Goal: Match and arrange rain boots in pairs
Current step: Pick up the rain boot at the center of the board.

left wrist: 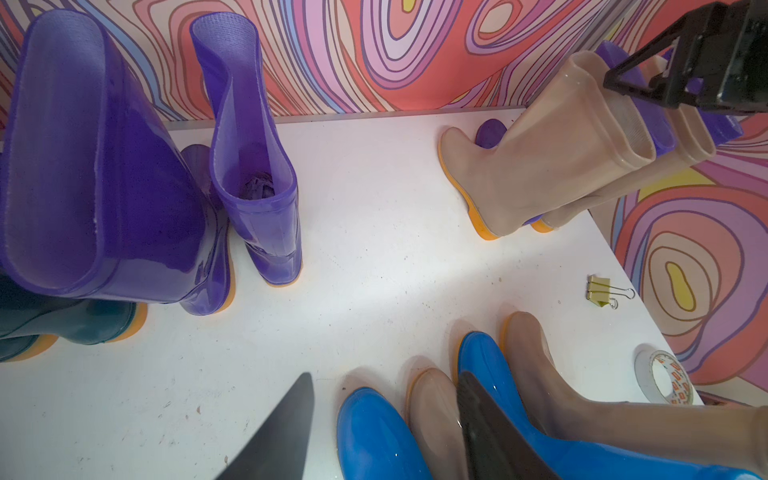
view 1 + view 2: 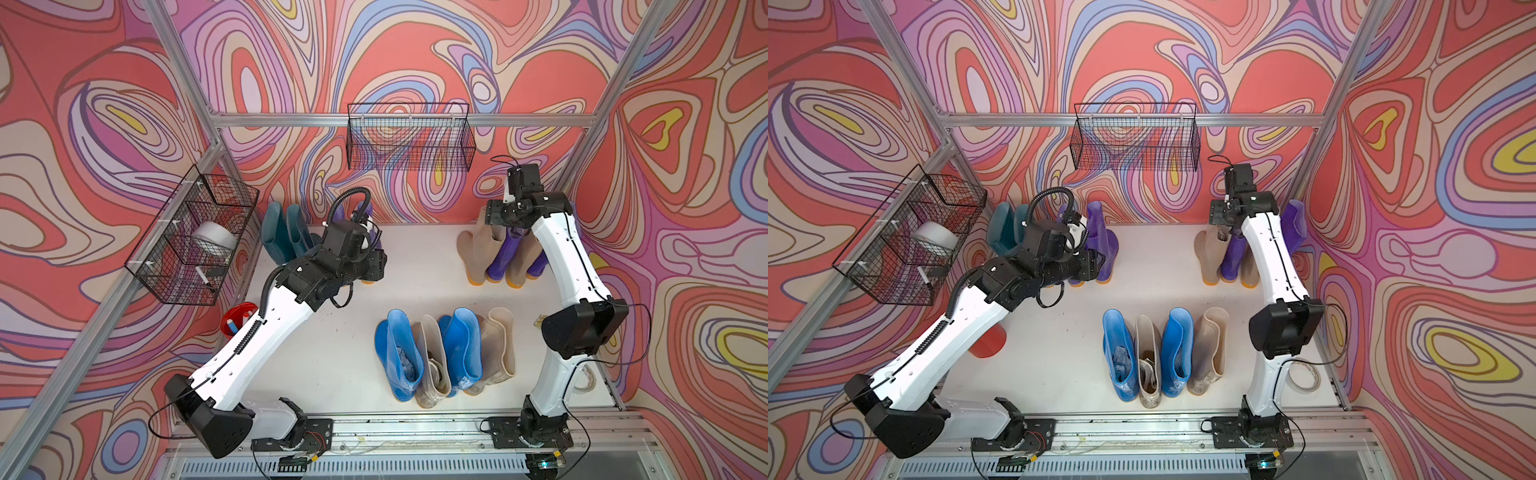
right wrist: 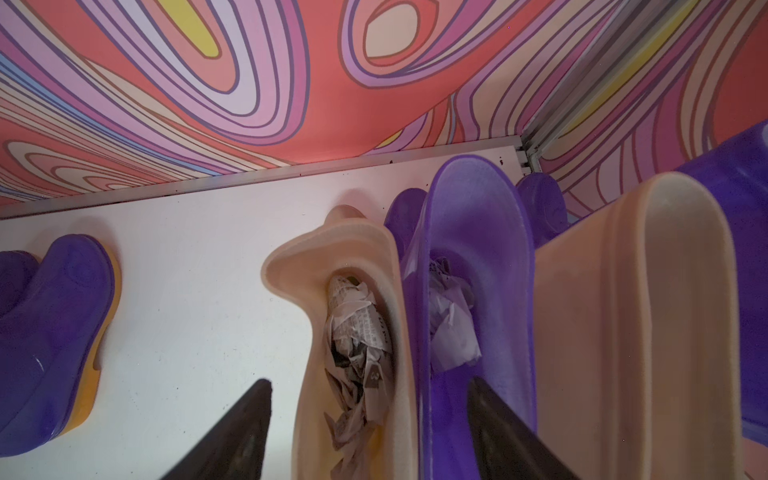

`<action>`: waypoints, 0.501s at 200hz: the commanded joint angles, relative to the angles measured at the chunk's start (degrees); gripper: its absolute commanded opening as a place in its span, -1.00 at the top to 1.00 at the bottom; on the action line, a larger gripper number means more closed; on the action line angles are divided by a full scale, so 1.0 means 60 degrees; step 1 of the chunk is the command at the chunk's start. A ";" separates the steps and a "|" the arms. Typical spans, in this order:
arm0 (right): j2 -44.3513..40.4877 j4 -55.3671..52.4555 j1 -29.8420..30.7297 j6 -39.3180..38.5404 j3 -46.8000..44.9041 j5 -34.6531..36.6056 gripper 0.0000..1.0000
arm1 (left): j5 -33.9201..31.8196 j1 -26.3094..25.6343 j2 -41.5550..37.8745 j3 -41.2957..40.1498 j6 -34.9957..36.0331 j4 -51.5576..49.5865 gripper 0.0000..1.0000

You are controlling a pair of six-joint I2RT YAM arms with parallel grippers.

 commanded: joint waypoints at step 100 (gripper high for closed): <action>0.0568 0.0030 -0.0031 -0.0253 0.0515 -0.0373 -0.48 | 0.0046 -0.0033 0.0046 0.0056 -0.0156 0.0043 -0.15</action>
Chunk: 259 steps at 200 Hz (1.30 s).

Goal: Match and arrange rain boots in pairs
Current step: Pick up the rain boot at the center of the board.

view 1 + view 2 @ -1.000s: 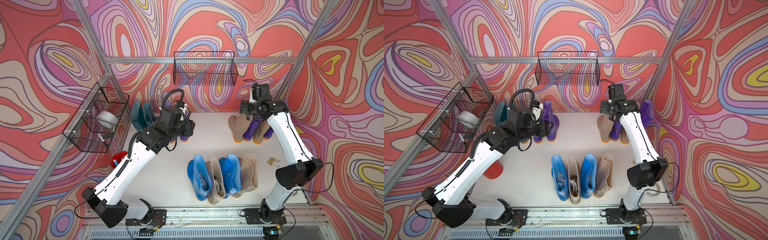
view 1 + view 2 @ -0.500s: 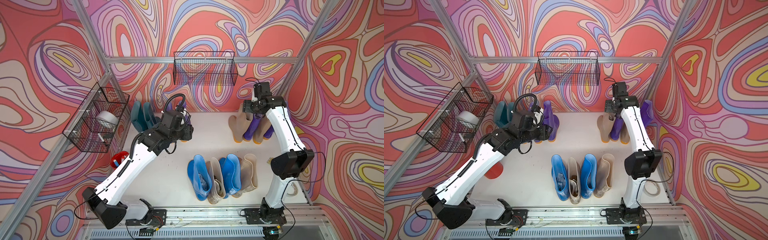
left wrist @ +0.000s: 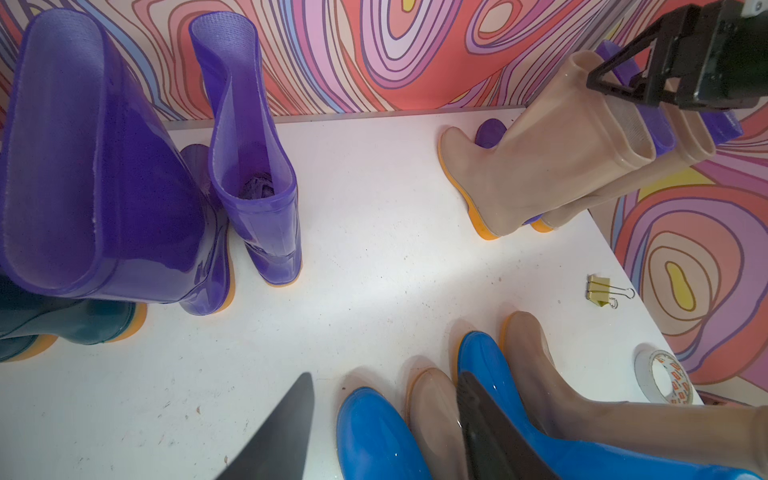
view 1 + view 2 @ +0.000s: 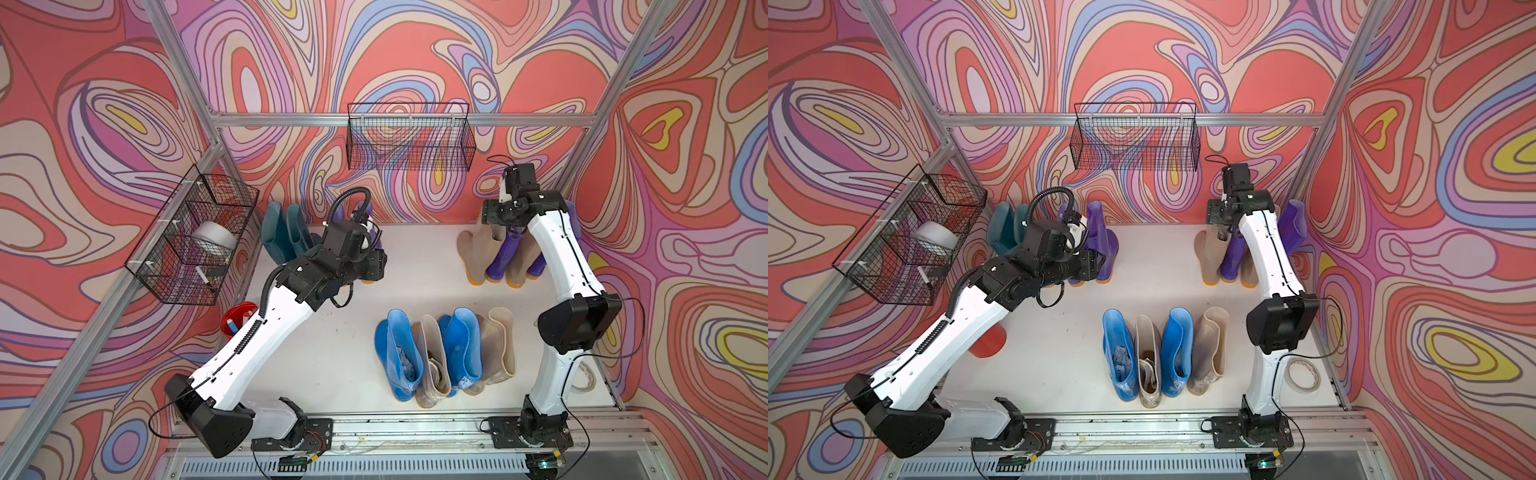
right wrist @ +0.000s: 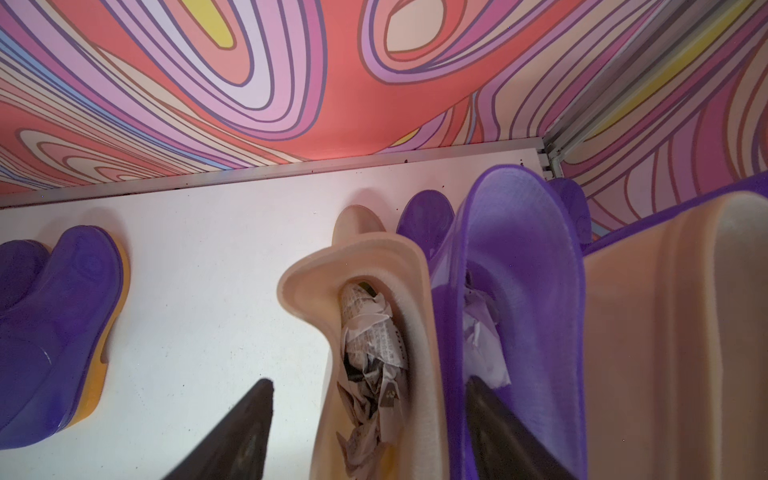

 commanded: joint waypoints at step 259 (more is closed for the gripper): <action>-0.0076 0.0551 0.0003 -0.0134 -0.0481 -0.0283 -0.47 | 0.0235 -0.0035 0.0088 0.0048 -0.0169 0.0121 -0.15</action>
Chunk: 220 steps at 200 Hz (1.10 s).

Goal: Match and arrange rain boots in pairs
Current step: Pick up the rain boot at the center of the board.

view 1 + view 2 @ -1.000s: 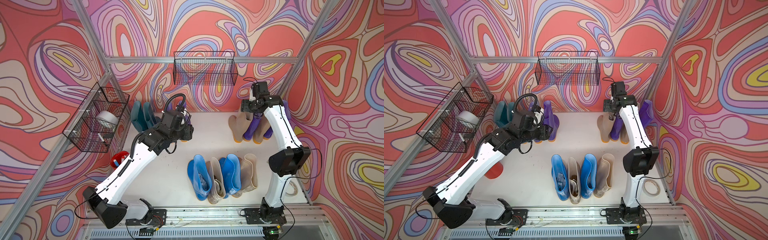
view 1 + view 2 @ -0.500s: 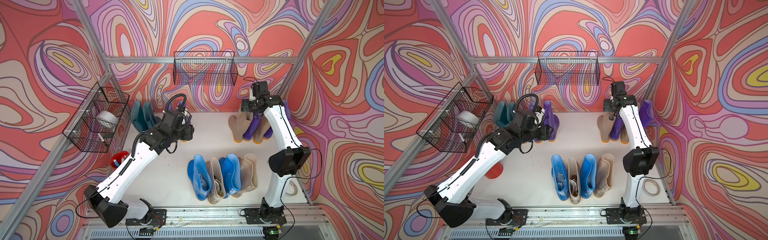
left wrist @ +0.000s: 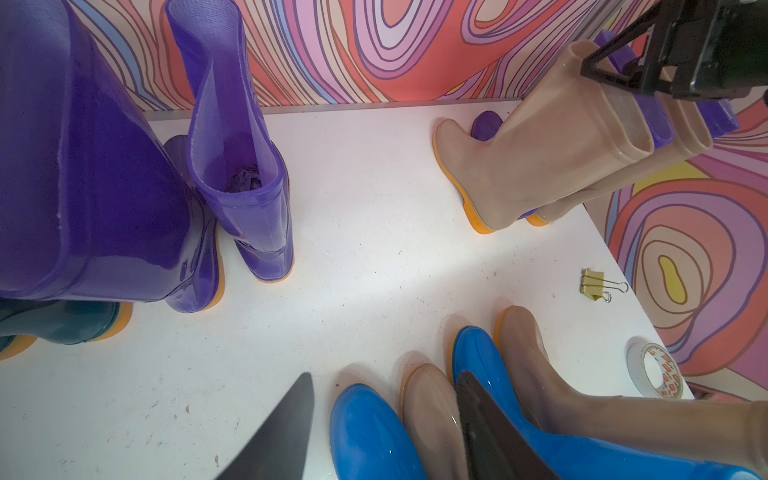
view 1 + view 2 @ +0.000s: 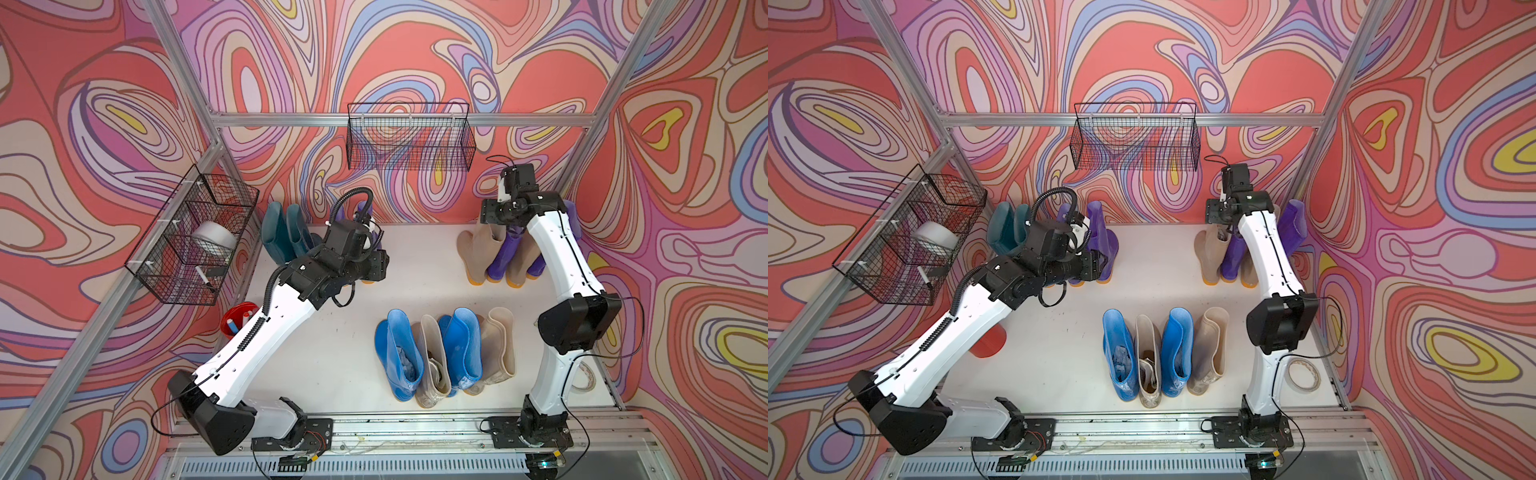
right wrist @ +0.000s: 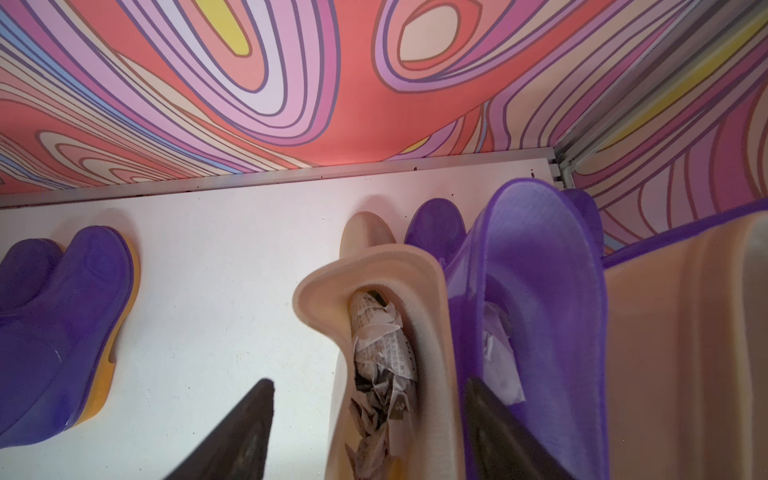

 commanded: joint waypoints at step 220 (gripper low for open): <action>0.0696 -0.0288 0.0021 0.0684 0.1284 -0.2052 1.00 | -0.0680 -0.0033 -0.0831 -0.0239 0.0353 -0.0395 -0.15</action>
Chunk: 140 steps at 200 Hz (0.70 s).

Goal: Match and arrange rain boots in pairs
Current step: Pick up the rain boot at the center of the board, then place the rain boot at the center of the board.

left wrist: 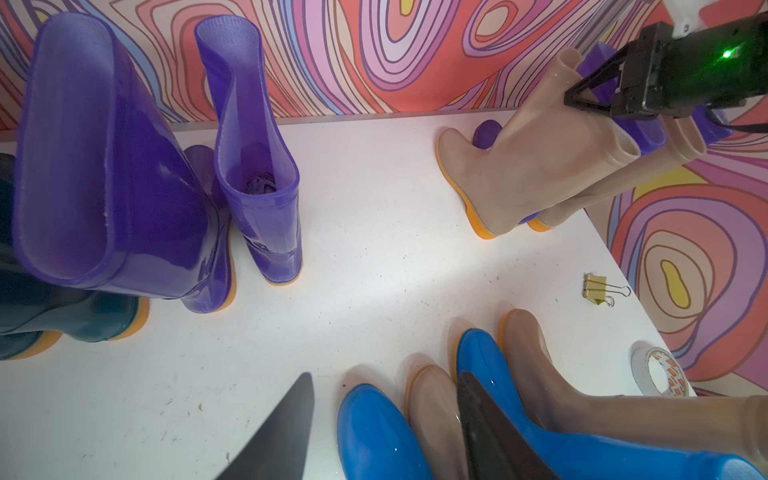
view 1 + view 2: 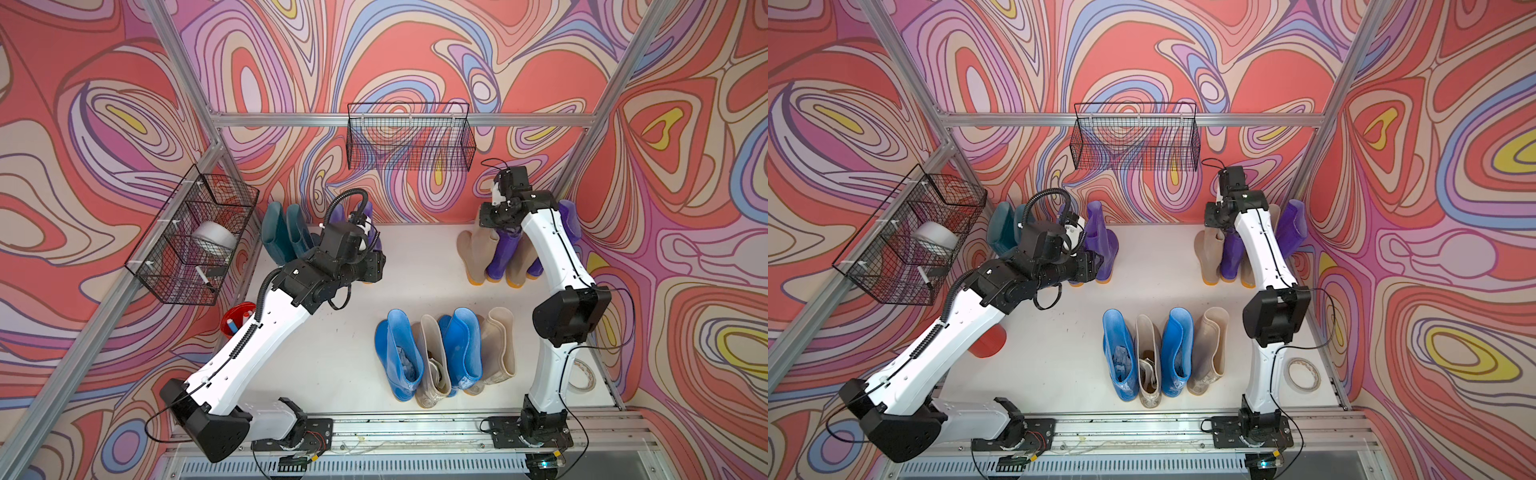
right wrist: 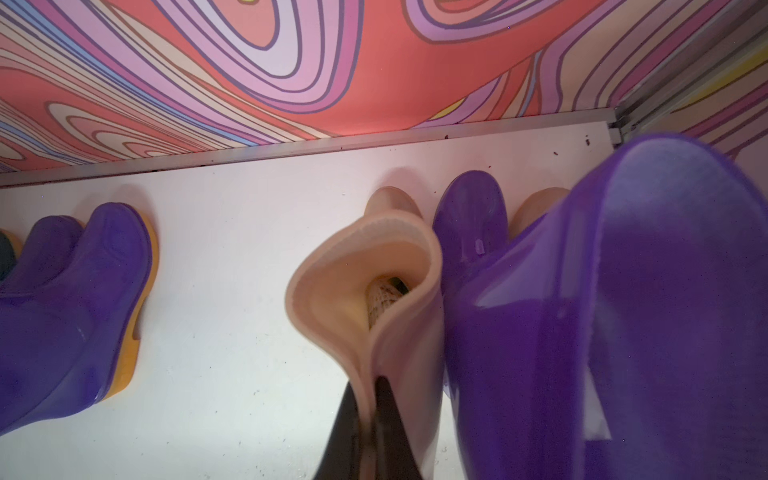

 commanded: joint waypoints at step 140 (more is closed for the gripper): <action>0.0810 0.0949 0.2295 0.1636 0.2339 0.0117 1.00 | -0.0645 -0.0024 -0.1757 -0.1251 0.0149 -0.0550 -0.15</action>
